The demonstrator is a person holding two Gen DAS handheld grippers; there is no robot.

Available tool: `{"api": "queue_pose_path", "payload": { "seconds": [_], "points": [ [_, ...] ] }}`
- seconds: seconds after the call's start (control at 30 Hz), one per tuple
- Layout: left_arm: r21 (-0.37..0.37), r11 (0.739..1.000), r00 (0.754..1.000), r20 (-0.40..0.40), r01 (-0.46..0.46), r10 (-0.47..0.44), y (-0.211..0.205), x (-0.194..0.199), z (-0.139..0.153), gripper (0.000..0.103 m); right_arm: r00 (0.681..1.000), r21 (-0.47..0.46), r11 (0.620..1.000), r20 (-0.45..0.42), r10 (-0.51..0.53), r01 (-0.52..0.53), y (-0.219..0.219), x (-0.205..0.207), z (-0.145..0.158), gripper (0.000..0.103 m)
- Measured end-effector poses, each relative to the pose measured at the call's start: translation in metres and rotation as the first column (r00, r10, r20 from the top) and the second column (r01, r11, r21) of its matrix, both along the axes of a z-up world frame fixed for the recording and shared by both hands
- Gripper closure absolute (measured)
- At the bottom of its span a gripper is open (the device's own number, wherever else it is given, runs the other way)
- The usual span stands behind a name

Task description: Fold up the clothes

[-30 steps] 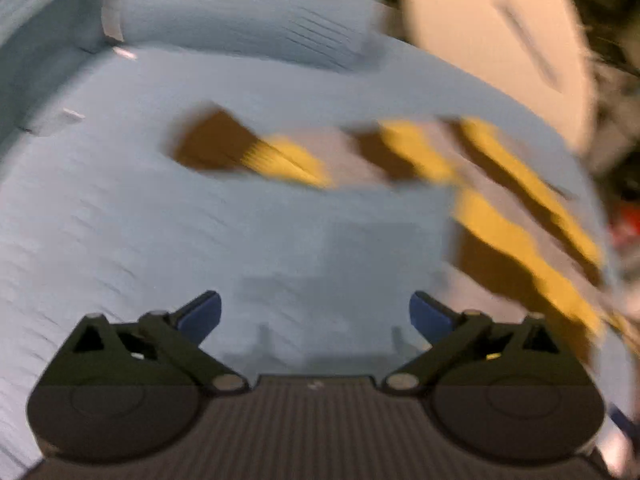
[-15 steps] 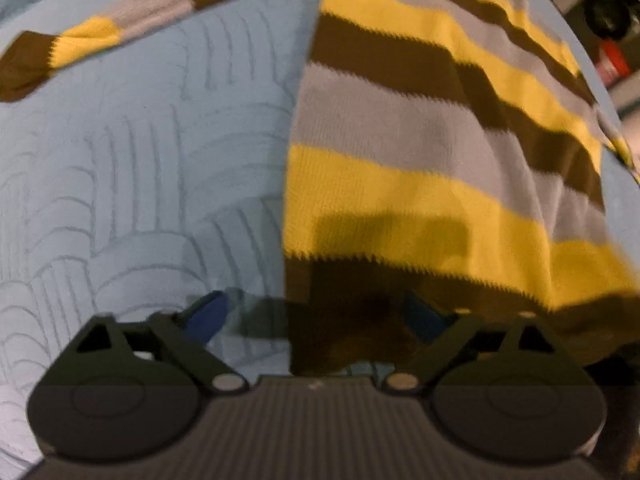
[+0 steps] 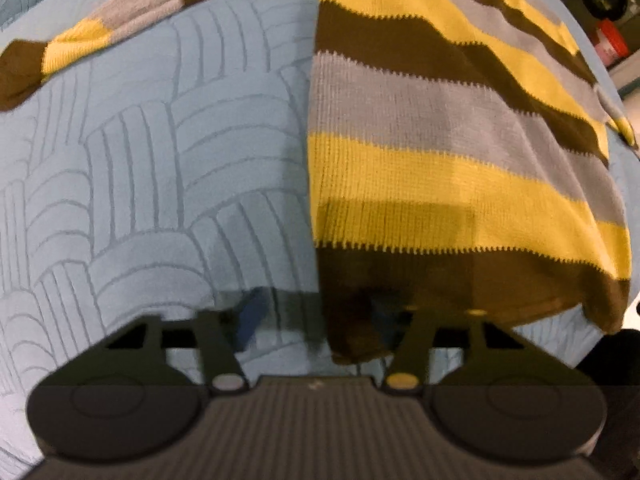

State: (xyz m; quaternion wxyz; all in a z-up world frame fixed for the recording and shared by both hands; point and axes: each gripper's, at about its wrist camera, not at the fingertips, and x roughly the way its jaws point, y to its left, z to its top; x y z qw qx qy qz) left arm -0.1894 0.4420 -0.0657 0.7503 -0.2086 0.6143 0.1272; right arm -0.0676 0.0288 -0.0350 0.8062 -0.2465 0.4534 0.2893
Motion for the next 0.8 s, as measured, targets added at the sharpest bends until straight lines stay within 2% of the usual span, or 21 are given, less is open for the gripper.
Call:
{"api": "queue_pose_path", "payload": {
  "seconds": [0.13, 0.17, 0.23, 0.27, 0.3, 0.33, 0.37, 0.4, 0.43, 0.47, 0.53, 0.57, 0.6, 0.73, 0.8],
  "points": [
    [-0.027, 1.0, 0.999, 0.047, 0.008, -0.006, -0.004, 0.0, 0.003, 0.101, 0.998, -0.004, 1.0, -0.048, 0.03, -0.031, 0.004, -0.004, -0.013, 0.031],
    [-0.071, 0.997, 0.994, 0.108, -0.025, 0.033, 0.002, -0.006, 0.01, 0.101, 0.998, 0.0, 1.0, -0.053, 0.032, -0.032, 0.006, -0.005, -0.015, 0.031],
    [-0.109, 0.991, 0.981, 0.163, -0.084, 0.101, 0.017, -0.009, 0.018, 0.101, 0.997, 0.017, 0.999, -0.062, 0.039, -0.038, 0.008, -0.008, -0.016, 0.031],
    [-0.129, 0.982, 0.964, 0.212, -0.136, 0.161, 0.03, -0.018, 0.03, 0.101, 0.997, 0.027, 0.998, -0.059, 0.049, -0.048, 0.007, -0.013, -0.014, 0.032],
    [-0.129, 0.97, 0.936, 0.265, -0.204, 0.232, 0.045, -0.028, 0.043, 0.101, 0.997, 0.035, 0.998, -0.052, 0.056, -0.054, 0.006, -0.017, -0.011, 0.032],
    [-0.12, 0.964, 0.921, 0.287, -0.237, 0.262, 0.05, -0.029, 0.048, 0.101, 0.998, 0.045, 0.997, -0.042, 0.057, -0.055, 0.006, -0.02, -0.008, 0.032],
    [-0.086, 0.951, 0.895, 0.32, -0.298, 0.309, 0.064, -0.037, 0.058, 0.101, 0.998, 0.054, 0.997, -0.035, 0.058, -0.056, 0.006, -0.02, -0.007, 0.032],
    [-0.054, 0.938, 0.882, 0.325, -0.342, 0.341, 0.076, -0.042, 0.062, 0.101, 0.998, 0.061, 0.996, -0.031, 0.063, -0.061, 0.007, -0.021, -0.008, 0.031],
    [-0.037, 0.933, 0.888, 0.295, -0.357, 0.352, 0.087, -0.042, 0.059, 0.1, 0.997, 0.062, 0.996, -0.03, 0.073, -0.071, 0.009, -0.022, -0.009, 0.031],
    [-0.04, 0.934, 0.896, 0.268, -0.355, 0.353, 0.091, -0.042, 0.055, 0.095, 0.996, 0.058, 0.995, -0.032, 0.08, -0.078, 0.01, -0.023, -0.01, 0.031],
    [-0.055, 0.935, 0.917, 0.184, -0.349, 0.353, 0.098, -0.043, 0.038, 0.076, 0.989, 0.046, 0.99, -0.058, 0.136, -0.134, 0.02, -0.028, -0.014, 0.031],
    [-0.054, 0.936, 0.923, 0.155, -0.347, 0.351, 0.099, -0.044, 0.031, 0.056, 0.98, 0.045, 0.982, -0.076, 0.184, -0.181, 0.026, -0.033, -0.017, 0.031],
    [-0.054, 0.937, 0.929, 0.127, -0.344, 0.348, 0.1, -0.046, 0.023, 0.044, 0.969, 0.042, 0.974, -0.095, 0.227, -0.224, 0.032, -0.038, -0.02, 0.031],
    [-0.036, 0.931, 0.922, 0.129, -0.364, 0.365, 0.103, -0.058, 0.012, 0.03, 0.955, 0.01, 0.959, -0.087, 0.282, -0.283, 0.049, -0.05, -0.031, 0.031],
    [-0.051, 0.943, 0.936, 0.113, -0.329, 0.333, 0.104, -0.043, 0.0, 0.022, 0.961, -0.001, 0.963, -0.055, 0.27, -0.271, 0.056, -0.048, -0.042, 0.032]
  ]
}}
